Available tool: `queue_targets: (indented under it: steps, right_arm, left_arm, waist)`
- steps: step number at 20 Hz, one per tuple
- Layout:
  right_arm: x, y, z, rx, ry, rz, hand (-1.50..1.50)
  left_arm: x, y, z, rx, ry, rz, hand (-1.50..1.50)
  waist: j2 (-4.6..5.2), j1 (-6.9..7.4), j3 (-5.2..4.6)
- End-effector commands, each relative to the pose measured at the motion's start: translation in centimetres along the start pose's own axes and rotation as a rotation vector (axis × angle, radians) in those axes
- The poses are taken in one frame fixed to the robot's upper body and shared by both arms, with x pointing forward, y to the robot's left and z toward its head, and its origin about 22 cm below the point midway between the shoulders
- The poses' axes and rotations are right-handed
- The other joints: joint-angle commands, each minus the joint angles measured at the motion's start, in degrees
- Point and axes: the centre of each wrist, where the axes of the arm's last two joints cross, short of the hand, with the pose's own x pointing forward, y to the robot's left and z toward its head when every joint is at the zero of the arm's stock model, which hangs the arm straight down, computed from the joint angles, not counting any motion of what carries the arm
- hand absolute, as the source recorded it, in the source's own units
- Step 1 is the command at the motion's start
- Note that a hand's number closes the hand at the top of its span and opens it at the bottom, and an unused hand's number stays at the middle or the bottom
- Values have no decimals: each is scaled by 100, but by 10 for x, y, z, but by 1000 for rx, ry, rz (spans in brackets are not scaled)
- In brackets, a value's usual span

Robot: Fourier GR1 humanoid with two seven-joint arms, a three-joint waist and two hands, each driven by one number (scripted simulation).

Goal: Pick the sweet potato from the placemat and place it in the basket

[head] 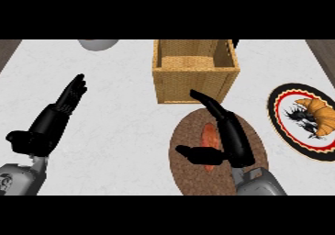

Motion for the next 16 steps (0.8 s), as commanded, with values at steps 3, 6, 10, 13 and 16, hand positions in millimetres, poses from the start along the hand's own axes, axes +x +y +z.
queue_targets:
  steps: [3, 6, 10, 13, 16]
  right_arm:
    - [32, -40, -11, -141, 94, 383, -150]
    - [49, -63, -25, -27, 212, 590, -150]
    - [79, -64, -22, 236, 339, 669, -150]
    - [102, -74, -15, 364, 408, 664, -150]
    - [123, -105, -5, 428, 432, 647, -150]
  left_arm:
    - [-1, 6, 4, 3, 9, -10, 0]
    - [-5, -5, 6, -4, 23, 11, 0]
    - [-4, -3, 0, -3, 15, 9, 0]
    - [3, 9, -1, -6, 4, 5, 0]
    - [4, 5, 5, -5, 6, -22, 0]
  waist:
    - [-49, -125, -17]
    - [-51, -115, -27]
    - [-16, -104, -17]
    - [-15, -83, -3]
    - [-7, -58, 13]
